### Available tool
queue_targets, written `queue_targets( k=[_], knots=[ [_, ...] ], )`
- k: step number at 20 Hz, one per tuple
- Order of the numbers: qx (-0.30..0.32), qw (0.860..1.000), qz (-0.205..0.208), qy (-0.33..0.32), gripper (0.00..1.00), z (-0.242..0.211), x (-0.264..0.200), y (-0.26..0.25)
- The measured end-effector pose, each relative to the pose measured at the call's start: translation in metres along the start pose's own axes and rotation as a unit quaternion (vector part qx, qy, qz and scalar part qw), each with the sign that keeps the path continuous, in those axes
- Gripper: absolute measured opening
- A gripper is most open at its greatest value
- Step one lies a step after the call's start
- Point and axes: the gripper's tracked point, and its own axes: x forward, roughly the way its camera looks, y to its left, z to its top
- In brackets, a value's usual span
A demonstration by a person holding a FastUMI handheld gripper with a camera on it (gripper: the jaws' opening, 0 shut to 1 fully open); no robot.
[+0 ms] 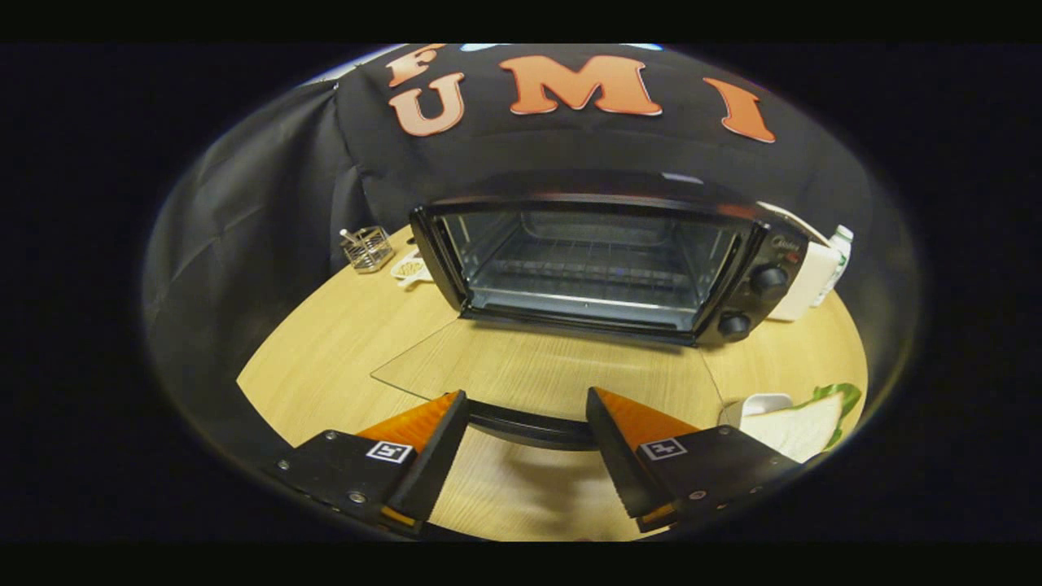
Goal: Open the toaster oven, put the food inside, and close the toaster oven door.
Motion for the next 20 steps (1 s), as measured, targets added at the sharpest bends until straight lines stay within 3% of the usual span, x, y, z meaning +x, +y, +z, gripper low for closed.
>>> queue_targets(
  k=[4,11,15,20],
  knots=[
    [0.024,0.997,-0.025,0.065,0.84,-0.030,0.020,-0.015],
    [-0.028,0.998,-0.041,0.041,0.81,-0.022,0.031,-0.024],
    [0.003,0.999,-0.027,0.028,0.81,-0.018,0.003,-0.033],
    [0.012,0.998,-0.055,-0.036,0.89,0.008,-0.054,-0.078]
  ],
)
